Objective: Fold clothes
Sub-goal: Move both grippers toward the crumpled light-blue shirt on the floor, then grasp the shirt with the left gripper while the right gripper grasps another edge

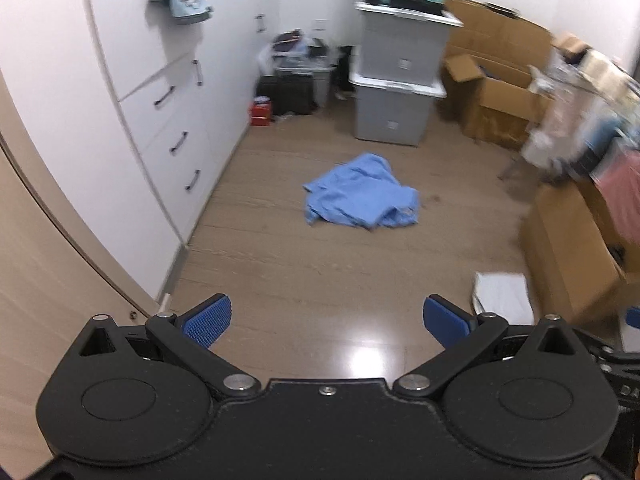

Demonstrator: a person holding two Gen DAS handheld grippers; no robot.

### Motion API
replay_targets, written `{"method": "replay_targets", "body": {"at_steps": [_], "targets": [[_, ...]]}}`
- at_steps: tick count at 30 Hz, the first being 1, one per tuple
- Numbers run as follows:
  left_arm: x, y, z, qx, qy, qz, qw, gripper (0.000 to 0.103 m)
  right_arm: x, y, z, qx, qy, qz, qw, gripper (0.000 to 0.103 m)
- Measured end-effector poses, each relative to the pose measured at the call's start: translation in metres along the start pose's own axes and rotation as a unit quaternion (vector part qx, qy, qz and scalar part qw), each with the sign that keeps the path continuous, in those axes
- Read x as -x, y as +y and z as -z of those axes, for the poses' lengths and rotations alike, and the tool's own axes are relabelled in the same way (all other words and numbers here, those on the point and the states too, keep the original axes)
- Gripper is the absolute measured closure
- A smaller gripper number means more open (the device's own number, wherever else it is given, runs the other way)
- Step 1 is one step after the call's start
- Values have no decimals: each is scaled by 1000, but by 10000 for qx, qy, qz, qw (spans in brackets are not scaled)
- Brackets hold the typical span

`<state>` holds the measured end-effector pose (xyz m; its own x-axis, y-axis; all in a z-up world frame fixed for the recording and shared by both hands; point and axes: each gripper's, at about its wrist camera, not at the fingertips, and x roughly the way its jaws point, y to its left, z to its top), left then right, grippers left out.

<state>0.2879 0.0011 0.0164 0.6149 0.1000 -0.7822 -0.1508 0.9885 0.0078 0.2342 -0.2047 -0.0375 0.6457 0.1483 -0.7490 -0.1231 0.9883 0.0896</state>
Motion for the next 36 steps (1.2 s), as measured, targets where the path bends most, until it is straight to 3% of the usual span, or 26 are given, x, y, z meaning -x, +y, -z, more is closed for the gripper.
{"method": "replay_targets", "body": {"at_steps": [5,8,9,11,14,15,18,20,21,23,27,28,30,31,35,36], "targets": [[-41,-21,-67,275,-351,-324,9985,0,-64,-41,-77,465,-181,-169,9986,2],[-61,-6,-102,1090,-589,-230,9920,0,-96,-55,-119,636,-237,-178,9975,2],[-74,18,-127,1586,-608,-81,9854,0,-111,-59,-143,679,-266,-231,9971,2],[-102,29,-149,2012,-619,-1,9776,0,-143,-67,-170,817,-273,-207,9961,1],[-158,31,-184,1913,-745,-42,9787,0,-191,-77,-210,1031,-271,-144,9942,1],[-177,29,-195,1755,-817,-88,9810,0,-208,-79,-223,1103,-265,-113,9935,1],[-246,7,-226,369,-1195,-471,9910,0,-255,-85,-257,1400,-374,-24,9894,1],[-301,-18,-239,-995,-1272,-883,9829,0,-288,-77,-281,1870,-328,271,9814,1],[-327,-30,-238,-1687,-1251,-1021,9724,0,-308,-76,-291,2153,-206,422,9754,1],[-372,-58,-223,-2951,-1192,-1087,9417,0,-348,-77,-308,2730,-14,595,9602,1],[-466,-90,-195,-4772,-1227,-304,8696,0,-434,-93,-317,3812,51,382,9237,1],[-490,-98,-186,-5108,-1219,-98,8509,0,-457,-98,-316,4057,72,310,9135,1],[-541,-112,-164,-5542,-1173,285,8236,0,-504,-109,-315,4538,114,165,8909,1],[-572,-117,-150,-5762,-1120,494,8081,0,-528,-105,-293,4736,155,29,8806,1],[-705,-147,-80,-6691,-1018,1098,7280,0,-659,-118,-251,5391,159,-586,8400,2],[-736,-157,-64,-6856,-1035,1142,7115,0,-695,-119,-239,5587,174,-739,8259,3]]}}
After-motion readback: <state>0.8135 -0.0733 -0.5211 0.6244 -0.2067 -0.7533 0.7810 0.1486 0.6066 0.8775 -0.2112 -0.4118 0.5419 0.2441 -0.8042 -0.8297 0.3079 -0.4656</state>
